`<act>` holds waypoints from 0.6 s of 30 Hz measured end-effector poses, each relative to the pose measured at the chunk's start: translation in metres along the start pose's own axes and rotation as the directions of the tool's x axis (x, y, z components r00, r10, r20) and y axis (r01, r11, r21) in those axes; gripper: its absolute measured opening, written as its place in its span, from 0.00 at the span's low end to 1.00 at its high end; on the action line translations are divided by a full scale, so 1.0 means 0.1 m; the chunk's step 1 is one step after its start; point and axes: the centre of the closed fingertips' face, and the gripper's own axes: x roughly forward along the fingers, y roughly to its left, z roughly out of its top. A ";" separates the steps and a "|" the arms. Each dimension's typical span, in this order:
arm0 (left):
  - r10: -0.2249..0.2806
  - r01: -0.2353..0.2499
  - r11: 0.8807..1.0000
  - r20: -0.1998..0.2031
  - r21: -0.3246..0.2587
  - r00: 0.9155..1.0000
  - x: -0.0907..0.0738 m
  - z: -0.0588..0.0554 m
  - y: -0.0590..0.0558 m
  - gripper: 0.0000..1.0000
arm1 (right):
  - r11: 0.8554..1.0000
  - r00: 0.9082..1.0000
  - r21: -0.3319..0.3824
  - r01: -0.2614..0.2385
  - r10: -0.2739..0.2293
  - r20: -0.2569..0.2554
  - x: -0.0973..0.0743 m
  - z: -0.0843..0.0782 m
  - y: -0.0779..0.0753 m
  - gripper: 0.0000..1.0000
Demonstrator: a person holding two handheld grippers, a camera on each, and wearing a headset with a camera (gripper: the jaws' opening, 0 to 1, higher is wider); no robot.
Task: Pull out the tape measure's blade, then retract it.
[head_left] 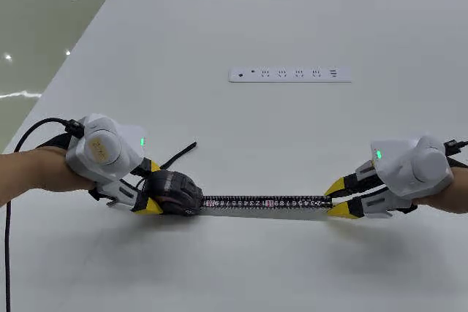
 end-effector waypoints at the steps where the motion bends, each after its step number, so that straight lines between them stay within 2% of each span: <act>1: 0.000 0.000 1.000 0.000 0.000 1.000 0.00 0.00 0.00 0.28 | 1.000 1.000 0.000 0.001 -0.001 -0.001 0.00 0.00 0.00 0.12; 18: 0.000 0.000 1.000 -0.001 -0.004 1.000 -0.02 0.05 -0.04 0.28 | 1.000 1.000 0.010 0.009 -0.009 -0.006 -0.06 -0.05 0.01 0.12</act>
